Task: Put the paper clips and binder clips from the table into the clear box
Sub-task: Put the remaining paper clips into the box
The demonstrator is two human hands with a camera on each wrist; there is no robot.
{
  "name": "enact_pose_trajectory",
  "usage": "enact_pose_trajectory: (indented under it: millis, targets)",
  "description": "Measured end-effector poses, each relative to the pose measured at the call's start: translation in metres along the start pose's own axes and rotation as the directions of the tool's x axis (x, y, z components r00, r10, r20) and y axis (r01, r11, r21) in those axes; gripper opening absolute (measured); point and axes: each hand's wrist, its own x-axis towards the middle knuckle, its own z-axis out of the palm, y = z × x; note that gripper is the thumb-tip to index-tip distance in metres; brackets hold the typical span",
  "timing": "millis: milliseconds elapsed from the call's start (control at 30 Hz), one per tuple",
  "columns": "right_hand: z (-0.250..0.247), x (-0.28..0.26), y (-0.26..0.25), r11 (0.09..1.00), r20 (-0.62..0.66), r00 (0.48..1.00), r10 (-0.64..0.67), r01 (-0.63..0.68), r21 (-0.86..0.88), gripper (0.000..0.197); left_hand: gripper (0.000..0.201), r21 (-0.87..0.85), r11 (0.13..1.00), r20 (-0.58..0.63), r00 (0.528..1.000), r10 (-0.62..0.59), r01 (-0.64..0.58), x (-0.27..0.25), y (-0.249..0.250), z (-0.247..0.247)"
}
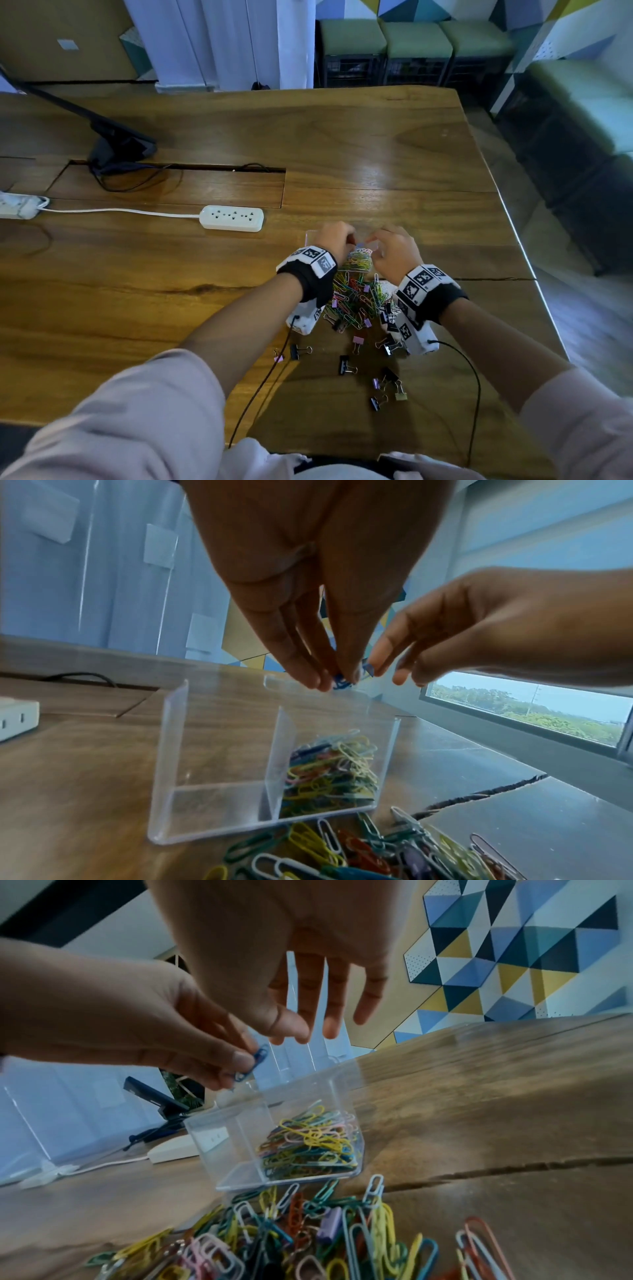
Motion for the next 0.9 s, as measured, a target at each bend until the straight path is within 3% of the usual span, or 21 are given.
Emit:
enact_pose_trajectory:
  millis: [133, 267, 333, 400, 500, 567, 700, 767, 900]
  targets:
    - [-0.003, -0.018, 0.007, 0.998, 0.107, 0.993, 0.05, -0.053, 0.028, 0.025, 0.02, 0.03, 1.0, 0.038, 0.999, 0.008, -0.009, 0.009, 0.001, 0.012]
    - [0.002, -0.034, 0.02, 0.986, 0.34, 0.926, 0.166, -0.154, -0.063, 0.024, 0.033, 0.127, 0.991, 0.094, 0.995, 0.02, -0.032, 0.012, -0.01, 0.021]
    - [0.009, -0.041, 0.026, 0.979, 0.388, 0.899, 0.203, -0.172, -0.114, 0.034, 0.038, 0.147, 0.988, 0.116, 0.993, 0.031, -0.048, 0.01, -0.014, 0.025]
    - [0.016, -0.046, 0.031, 0.971, 0.411, 0.881, 0.234, -0.194, -0.137, 0.055, 0.041, 0.118, 0.991, 0.121, 0.991, 0.054, -0.068, 0.007, -0.017, 0.031]
    - [0.025, -0.047, 0.034, 0.962, 0.428, 0.862, 0.273, -0.248, -0.114, 0.081, 0.043, 0.131, 0.976, 0.03, 0.985, 0.17, -0.173, -0.009, -0.021, 0.036]
    - [0.031, -0.047, 0.035, 0.959, 0.417, 0.864, 0.283, -0.251, -0.13, 0.089, 0.04, 0.177, 0.944, -0.037, 0.957, 0.288, -0.277, -0.023, -0.026, 0.038]
    - [0.039, -0.041, 0.034, 0.946, 0.393, 0.862, 0.321, -0.276, -0.167, 0.084, 0.033, 0.236, 0.867, 0.043, 0.896, 0.441, -0.438, -0.045, -0.038, 0.048]
    - [0.04, -0.037, 0.032, 0.94, 0.379, 0.86, 0.341, -0.3, -0.164, 0.075, 0.036, 0.234, 0.881, 0.116, 0.912, 0.394, -0.411, -0.049, -0.043, 0.051]
    - [0.041, -0.03, 0.029, 0.926, 0.386, 0.842, 0.377, -0.348, -0.146, 0.053, 0.052, 0.246, 0.944, 0.214, 0.962, 0.169, -0.22, -0.048, -0.05, 0.055]
